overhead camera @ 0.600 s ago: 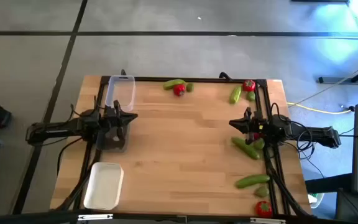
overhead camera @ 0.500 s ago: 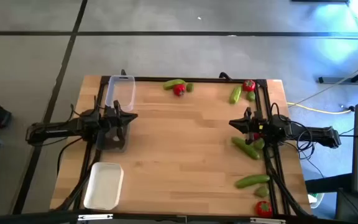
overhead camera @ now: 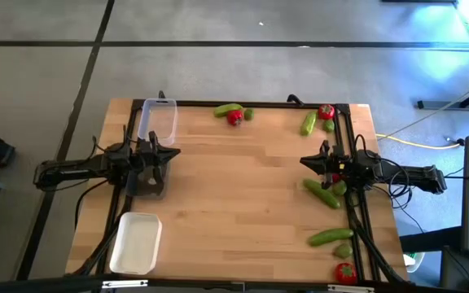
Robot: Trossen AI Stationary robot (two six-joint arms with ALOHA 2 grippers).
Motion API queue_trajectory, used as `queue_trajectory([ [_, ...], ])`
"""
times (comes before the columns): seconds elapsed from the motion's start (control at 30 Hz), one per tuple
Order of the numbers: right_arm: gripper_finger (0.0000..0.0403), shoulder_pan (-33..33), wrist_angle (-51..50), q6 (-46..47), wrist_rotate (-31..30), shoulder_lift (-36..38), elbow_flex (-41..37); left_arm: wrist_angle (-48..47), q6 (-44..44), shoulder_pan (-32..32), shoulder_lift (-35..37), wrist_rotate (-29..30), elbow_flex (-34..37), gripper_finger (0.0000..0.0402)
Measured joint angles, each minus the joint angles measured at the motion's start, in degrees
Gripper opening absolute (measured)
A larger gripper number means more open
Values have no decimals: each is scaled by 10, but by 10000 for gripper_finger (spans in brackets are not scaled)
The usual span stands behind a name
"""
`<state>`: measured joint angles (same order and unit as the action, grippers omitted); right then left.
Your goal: Sort produce into baskets
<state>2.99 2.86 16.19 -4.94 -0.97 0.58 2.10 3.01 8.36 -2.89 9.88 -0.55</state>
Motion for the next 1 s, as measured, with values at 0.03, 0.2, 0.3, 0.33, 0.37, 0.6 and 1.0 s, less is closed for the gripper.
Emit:
queue_trajectory([
  [0.03,19,0,0,0,0,0,0,0,0,0,0,0,0,5],
  [0.2,19,0,0,0,0,0,0,0,0,0,0,0,0,5],
  [0.3,19,0,0,0,0,0,0,0,0,0,0,0,0,5],
  [0.33,19,0,0,0,0,0,0,0,0,0,0,0,0,5],
  [0.37,19,0,0,0,0,0,0,0,0,0,0,0,0,5],
  [0.6,19,0,0,0,0,0,0,0,0,0,0,0,0,5],
  [1.0,19,0,0,0,0,0,0,2,-86,0,0,0,0,5],
])
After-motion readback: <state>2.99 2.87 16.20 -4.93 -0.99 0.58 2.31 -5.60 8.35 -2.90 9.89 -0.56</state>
